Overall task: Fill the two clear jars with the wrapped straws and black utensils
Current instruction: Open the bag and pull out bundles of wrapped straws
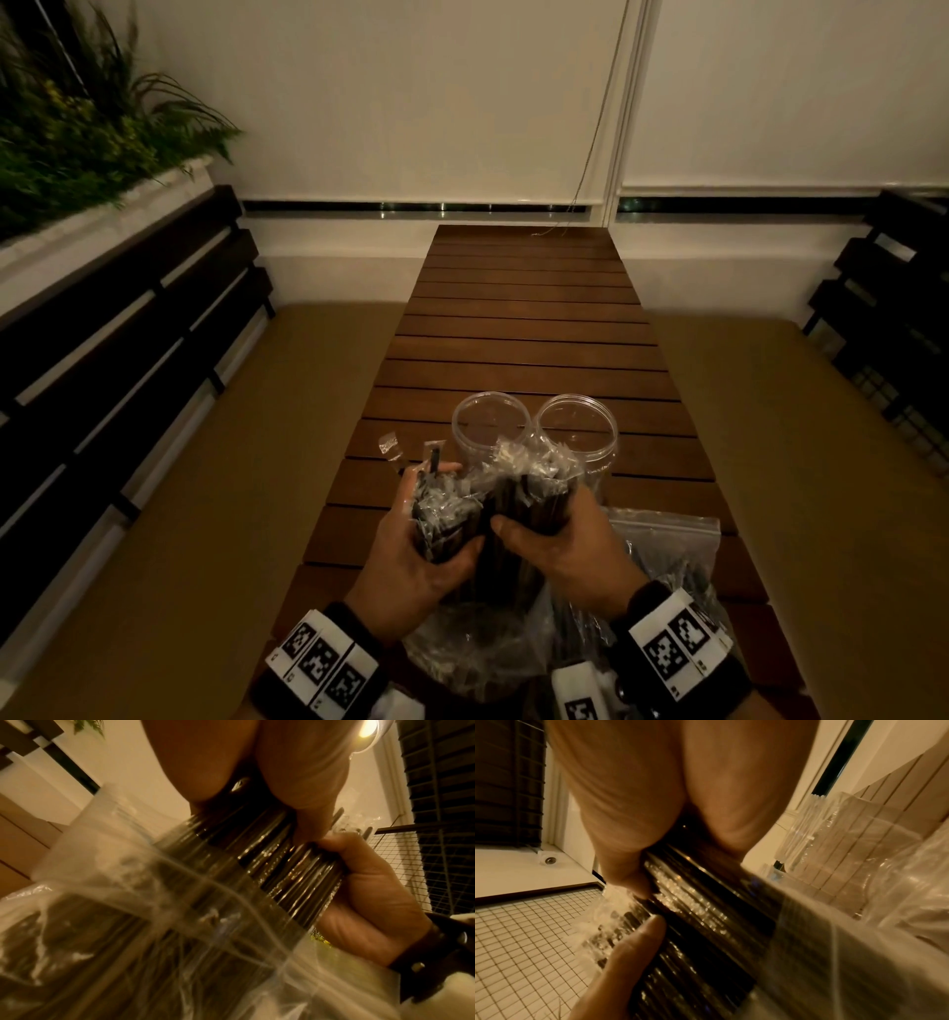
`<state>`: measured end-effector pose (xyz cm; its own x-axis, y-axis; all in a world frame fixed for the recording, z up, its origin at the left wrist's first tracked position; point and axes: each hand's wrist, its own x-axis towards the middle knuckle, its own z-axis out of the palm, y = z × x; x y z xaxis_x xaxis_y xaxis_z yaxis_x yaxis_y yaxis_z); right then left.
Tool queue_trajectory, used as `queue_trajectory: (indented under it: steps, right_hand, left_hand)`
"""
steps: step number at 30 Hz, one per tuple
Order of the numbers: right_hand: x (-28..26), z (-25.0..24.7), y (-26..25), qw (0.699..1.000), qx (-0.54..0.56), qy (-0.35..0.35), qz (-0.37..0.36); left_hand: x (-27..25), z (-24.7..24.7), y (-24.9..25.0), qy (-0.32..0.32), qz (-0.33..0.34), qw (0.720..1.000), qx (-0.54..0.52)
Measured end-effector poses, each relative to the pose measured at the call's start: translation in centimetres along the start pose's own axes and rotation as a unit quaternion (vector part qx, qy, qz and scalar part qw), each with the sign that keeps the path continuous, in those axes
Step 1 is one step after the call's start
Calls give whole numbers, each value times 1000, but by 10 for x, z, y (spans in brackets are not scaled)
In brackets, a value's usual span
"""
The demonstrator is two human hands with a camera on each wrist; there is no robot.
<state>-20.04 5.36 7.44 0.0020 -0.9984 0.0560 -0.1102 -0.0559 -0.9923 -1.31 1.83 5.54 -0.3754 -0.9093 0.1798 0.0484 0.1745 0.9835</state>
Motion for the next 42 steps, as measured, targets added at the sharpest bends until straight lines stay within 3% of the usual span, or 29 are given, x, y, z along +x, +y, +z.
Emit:
queue_trajectory:
  steps: [6, 18, 30, 42]
  right_hand:
    - [7, -3, -12, 999, 9, 44, -24]
    - [12, -6, -34, 999, 7, 25, -47]
    - [28, -30, -87, 989, 53, 46, -130]
    - [67, -72, -148, 972, 99, 127, -171]
  left_hand:
    - [2, 0, -2, 5, 0, 1000, 17]
    - [0, -2, -4, 4, 10, 1000, 18]
    - [-2, -4, -4, 8, 18, 999, 45]
    - [-3, -4, -4, 11, 30, 999, 38]
